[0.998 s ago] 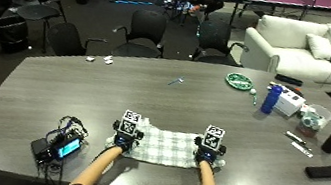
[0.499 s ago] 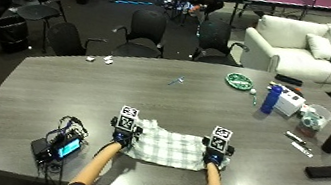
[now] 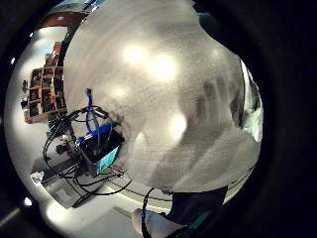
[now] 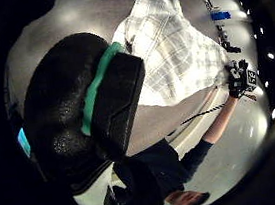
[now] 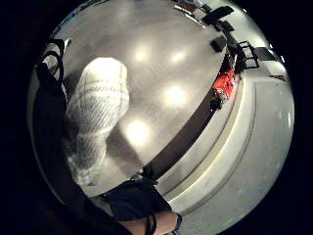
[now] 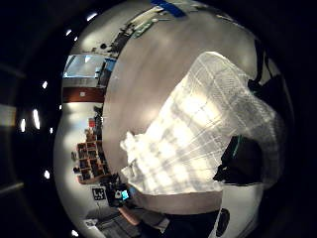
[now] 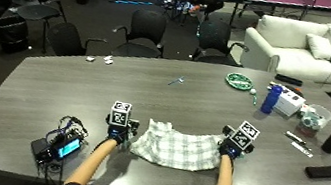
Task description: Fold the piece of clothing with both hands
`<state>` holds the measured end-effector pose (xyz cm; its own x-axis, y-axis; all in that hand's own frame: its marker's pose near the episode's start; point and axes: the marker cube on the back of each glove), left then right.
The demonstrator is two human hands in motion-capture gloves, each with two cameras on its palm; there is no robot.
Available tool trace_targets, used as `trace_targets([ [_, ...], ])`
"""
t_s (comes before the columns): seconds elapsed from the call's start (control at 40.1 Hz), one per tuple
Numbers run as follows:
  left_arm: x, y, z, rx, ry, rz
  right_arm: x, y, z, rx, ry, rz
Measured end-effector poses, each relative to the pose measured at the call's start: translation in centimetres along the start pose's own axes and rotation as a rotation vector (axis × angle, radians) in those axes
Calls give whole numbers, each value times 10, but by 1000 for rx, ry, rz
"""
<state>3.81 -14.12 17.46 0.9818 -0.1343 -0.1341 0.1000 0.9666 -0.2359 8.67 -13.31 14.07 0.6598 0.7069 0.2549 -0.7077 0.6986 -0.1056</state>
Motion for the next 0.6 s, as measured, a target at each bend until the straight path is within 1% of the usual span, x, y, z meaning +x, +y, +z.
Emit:
trace_targets([
  [0.075,-8,4,-6,12,11,-25,-25,-3,-15,25,-26,-40],
  [0.15,-16,11,-10,-10,23,-49,-61,3,-32,33,-34,-97],
  [0.225,-22,18,-12,-24,33,-56,-99,24,-50,50,-24,-153],
  [0.299,-28,19,-15,17,41,-45,-140,55,-70,98,0,-214],
  [0.349,-31,19,-17,42,42,-40,-163,72,-75,117,14,-250],
  [0.424,-39,26,-16,18,49,-66,-206,91,-59,107,37,-321],
  [0.474,-47,32,-16,-1,51,-91,-245,105,-35,89,60,-383],
  [0.524,-55,33,-15,-1,54,-96,-278,121,-10,63,88,-434],
  [0.549,-59,31,-14,5,57,-91,-291,130,2,45,104,-457],
  [0.599,-68,15,-7,40,65,-70,-311,155,21,2,145,-504],
])
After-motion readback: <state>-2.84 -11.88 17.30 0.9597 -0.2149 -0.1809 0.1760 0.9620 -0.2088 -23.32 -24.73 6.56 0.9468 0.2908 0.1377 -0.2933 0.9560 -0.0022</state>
